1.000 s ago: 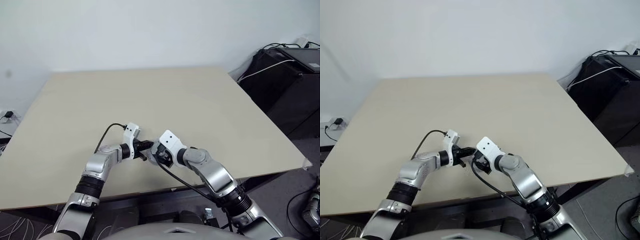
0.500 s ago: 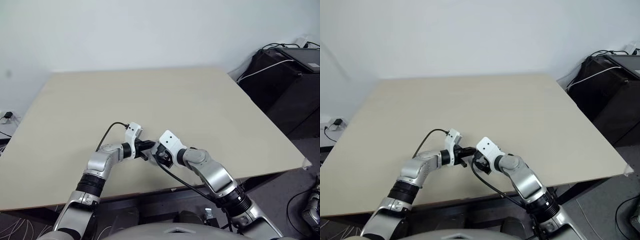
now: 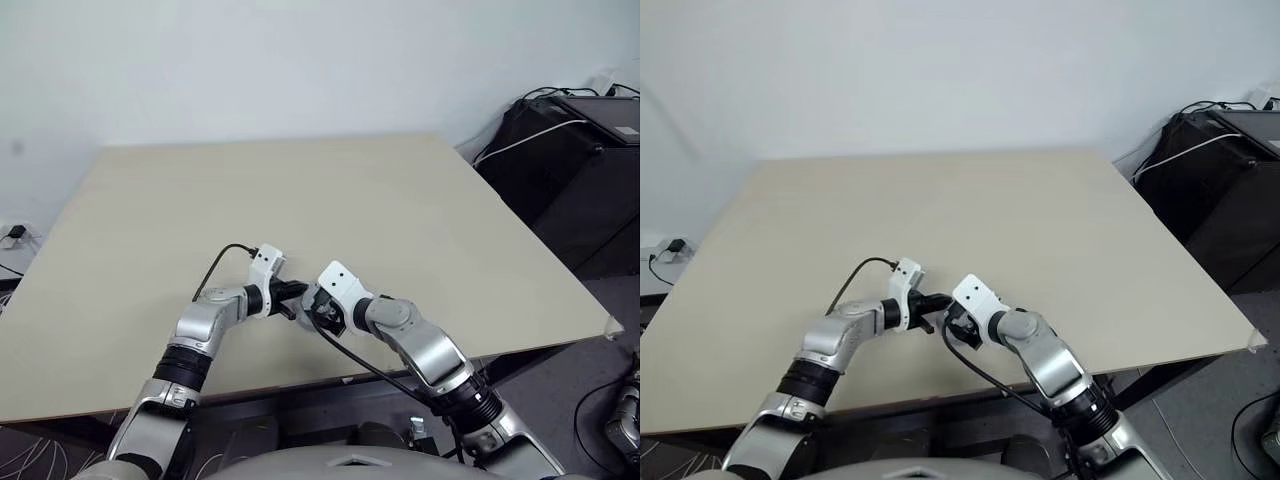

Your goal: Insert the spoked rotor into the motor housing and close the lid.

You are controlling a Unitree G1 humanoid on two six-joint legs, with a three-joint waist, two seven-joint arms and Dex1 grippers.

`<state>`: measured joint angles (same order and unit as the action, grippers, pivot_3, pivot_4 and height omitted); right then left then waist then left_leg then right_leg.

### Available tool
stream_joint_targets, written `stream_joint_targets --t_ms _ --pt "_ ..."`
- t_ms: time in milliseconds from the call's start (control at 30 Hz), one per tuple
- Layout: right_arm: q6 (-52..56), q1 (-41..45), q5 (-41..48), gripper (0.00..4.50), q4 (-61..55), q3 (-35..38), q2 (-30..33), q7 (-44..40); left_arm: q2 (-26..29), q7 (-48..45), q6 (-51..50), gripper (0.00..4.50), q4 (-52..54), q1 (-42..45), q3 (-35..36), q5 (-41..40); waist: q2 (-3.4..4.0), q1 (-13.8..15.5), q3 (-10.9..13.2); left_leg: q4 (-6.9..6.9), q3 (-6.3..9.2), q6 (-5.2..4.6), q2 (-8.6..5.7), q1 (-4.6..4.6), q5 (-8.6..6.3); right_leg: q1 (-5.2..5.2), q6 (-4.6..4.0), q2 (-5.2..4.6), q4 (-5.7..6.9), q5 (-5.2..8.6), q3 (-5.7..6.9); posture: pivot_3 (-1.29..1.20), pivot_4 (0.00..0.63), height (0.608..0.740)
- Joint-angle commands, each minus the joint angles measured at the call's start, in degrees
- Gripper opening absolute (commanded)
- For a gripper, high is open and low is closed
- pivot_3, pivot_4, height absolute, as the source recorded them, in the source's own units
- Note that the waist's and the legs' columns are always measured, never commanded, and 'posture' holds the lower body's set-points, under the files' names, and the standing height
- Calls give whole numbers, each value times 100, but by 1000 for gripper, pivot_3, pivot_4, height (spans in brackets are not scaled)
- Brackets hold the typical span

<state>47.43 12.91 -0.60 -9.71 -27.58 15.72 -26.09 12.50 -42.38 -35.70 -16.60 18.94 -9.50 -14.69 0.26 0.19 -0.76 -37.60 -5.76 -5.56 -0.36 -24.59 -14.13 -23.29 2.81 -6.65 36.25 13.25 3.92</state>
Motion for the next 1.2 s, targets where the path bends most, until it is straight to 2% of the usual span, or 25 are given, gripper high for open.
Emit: stream_joint_targets --t_ms 33,300,367,433,733,1033,1200 --pt "209 -215 26 3264 288 -54 -2 -24 -45 -302 -322 31 148 -90 -341 -75 6 5 -11 2 0 0 0 0 0 1 0 0 -4 0 0 0 0 740" --pt "235 -400 156 3264 167 564 -170 229 -83 -326 -339 31 133 -89 -321 -14 9 65 -11 2 2 -2 -3 0 -1 6 1 -2 -9 -1 2 0 0 740" --pt "245 -442 182 4019 101 632 -153 240 -66 -326 -327 0 122 -94 -318 4 9 78 -11 2 2 -2 -3 0 -1 6 1 -3 -9 -1 3 0 0 740" --pt "258 -471 207 4474 60 679 -146 258 -60 -329 -324 0 119 -99 -317 11 9 82 -11 2 3 -2 -5 -2 -1 6 1 -5 -10 -1 3 0 0 740" --pt "128 -645 390 4474 -319 959 -249 389 -104 -363 -307 0 110 -82 -371 45 10 116 -9 2 3 -11 -10 -5 -6 11 2 -10 -22 -1 5 0 0 740" --pt "407 -1323 1472 4474 -1928 1824 -49 -78 -84 -382 -288 0 97 -82 -347 80 23 166 15 2 3 -22 -13 -14 -13 9 5 -12 -33 -2 6 0 0 740" --pt "834 -1616 1879 4474 -1679 2860 -883 758 -82 -404 -269 0 76 -62 -336 85 21 174 19 2 4 -22 -12 -13 -13 10 6 -11 -33 -3 7 0 0 740"
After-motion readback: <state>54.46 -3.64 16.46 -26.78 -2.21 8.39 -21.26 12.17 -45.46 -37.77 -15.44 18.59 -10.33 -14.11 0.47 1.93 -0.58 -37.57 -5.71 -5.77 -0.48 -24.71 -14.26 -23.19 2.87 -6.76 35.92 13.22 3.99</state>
